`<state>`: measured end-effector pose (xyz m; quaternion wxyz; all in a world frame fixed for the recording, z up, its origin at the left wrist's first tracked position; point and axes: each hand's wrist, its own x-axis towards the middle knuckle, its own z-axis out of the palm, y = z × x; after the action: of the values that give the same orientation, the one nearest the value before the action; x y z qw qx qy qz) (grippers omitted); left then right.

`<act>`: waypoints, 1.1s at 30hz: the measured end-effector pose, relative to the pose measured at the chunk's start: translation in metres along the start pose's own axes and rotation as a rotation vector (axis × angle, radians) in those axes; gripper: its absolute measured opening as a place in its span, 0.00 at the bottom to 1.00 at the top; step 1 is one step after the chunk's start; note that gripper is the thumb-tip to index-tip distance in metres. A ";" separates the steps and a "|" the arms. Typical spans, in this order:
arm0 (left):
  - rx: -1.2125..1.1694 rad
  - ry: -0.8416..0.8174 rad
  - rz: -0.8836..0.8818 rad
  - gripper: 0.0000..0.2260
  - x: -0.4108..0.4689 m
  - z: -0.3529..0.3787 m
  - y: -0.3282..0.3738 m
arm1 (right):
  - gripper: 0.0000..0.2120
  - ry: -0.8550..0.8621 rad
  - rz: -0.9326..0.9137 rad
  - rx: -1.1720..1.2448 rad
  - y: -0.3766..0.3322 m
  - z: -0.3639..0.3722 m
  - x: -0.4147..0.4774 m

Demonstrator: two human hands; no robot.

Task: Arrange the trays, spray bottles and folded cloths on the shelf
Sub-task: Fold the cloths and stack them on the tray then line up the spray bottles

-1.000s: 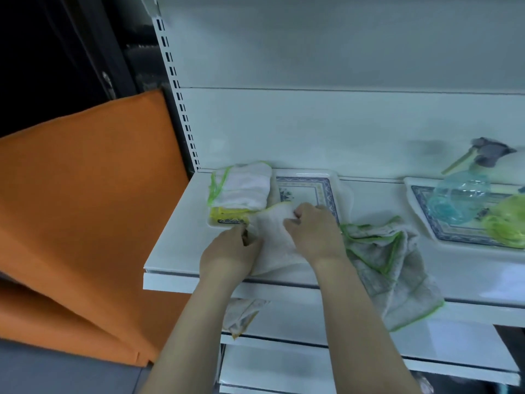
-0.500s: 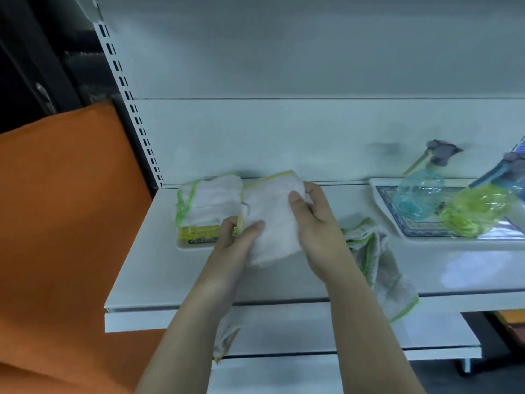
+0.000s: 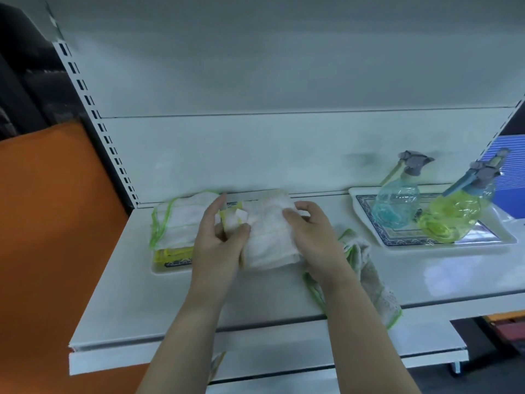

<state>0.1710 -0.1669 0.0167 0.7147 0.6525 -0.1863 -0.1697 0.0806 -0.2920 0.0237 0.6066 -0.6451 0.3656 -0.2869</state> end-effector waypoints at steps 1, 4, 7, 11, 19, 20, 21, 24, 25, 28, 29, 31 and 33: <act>0.066 0.027 0.034 0.23 0.006 0.006 0.002 | 0.09 0.016 0.000 -0.018 -0.001 0.000 0.005; 0.230 0.054 0.126 0.19 0.024 0.014 0.006 | 0.13 0.035 -0.042 -0.072 -0.006 0.006 0.023; 0.491 0.011 0.195 0.15 0.053 0.015 0.013 | 0.16 0.035 -0.146 -0.360 -0.015 0.006 0.044; 0.756 0.018 0.331 0.14 0.060 0.017 0.013 | 0.16 0.038 -0.192 -0.833 -0.010 -0.003 0.057; 0.696 -0.266 0.301 0.08 0.005 0.062 -0.022 | 0.15 0.124 -0.168 -1.013 0.008 -0.073 0.027; 0.750 -0.294 0.302 0.10 0.000 0.067 -0.028 | 0.16 0.138 -0.153 -1.029 0.010 -0.081 0.021; 0.810 -0.309 0.308 0.12 -0.003 0.071 -0.032 | 0.17 0.144 -0.127 -1.053 0.011 -0.086 0.016; 0.962 -0.299 0.337 0.15 -0.009 0.081 -0.038 | 0.18 0.119 -0.030 -1.076 0.019 -0.101 0.008; 0.993 -0.294 0.356 0.17 -0.011 0.083 -0.038 | 0.17 0.105 -0.012 -1.061 0.022 -0.103 0.005; 1.116 -0.295 0.395 0.16 -0.016 0.088 -0.035 | 0.17 0.137 -0.002 -1.012 0.026 -0.110 -0.001; 1.153 -0.296 0.398 0.13 -0.019 0.090 -0.034 | 0.16 0.156 0.003 -0.995 0.027 -0.113 -0.002; 1.183 -0.278 0.400 0.09 -0.025 0.093 -0.033 | 0.16 0.142 0.008 -0.986 0.028 -0.116 -0.004; 1.205 -0.261 0.379 0.08 -0.033 0.095 -0.033 | 0.15 0.094 -0.002 -0.994 0.029 -0.118 -0.006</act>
<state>0.0961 -0.2365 -0.0100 0.2119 0.8693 -0.4463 0.0158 -0.0222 -0.3548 0.0074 0.2085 -0.8428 0.4843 -0.1075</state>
